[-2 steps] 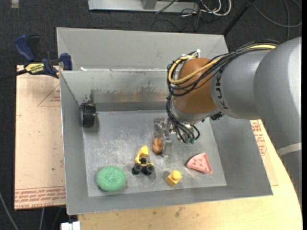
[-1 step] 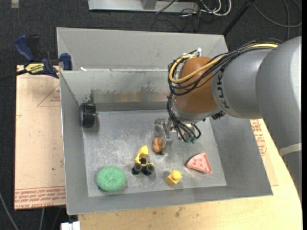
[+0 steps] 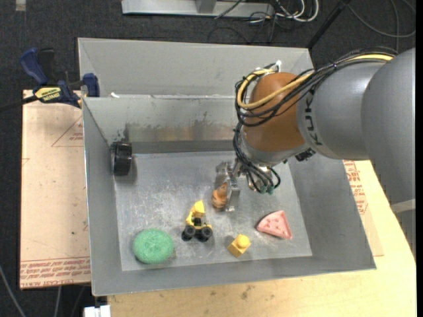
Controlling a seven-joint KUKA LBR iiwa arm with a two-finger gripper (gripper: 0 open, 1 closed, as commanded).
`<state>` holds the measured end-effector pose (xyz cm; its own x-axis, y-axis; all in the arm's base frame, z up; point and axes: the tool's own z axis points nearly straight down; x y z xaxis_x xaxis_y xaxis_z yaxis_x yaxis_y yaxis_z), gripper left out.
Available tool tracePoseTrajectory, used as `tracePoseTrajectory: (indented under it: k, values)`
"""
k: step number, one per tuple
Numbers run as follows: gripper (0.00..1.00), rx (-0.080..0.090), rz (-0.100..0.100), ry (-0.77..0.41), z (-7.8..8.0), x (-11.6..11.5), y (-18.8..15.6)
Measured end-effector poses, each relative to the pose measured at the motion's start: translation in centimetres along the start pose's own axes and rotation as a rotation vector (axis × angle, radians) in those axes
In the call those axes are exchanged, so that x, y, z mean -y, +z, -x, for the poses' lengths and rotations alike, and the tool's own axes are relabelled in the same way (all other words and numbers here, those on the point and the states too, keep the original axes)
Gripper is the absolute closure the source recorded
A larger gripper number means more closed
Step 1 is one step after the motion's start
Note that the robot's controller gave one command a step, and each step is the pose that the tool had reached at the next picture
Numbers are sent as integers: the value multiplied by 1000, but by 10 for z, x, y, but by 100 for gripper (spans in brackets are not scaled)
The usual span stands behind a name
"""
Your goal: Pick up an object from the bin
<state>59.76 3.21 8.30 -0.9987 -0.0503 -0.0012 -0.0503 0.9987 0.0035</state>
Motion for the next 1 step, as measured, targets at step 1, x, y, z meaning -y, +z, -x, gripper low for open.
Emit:
tracePoseTrajectory:
  k: [1]
  values:
    - [100, -1, -2, 0, 0, 0, -22]
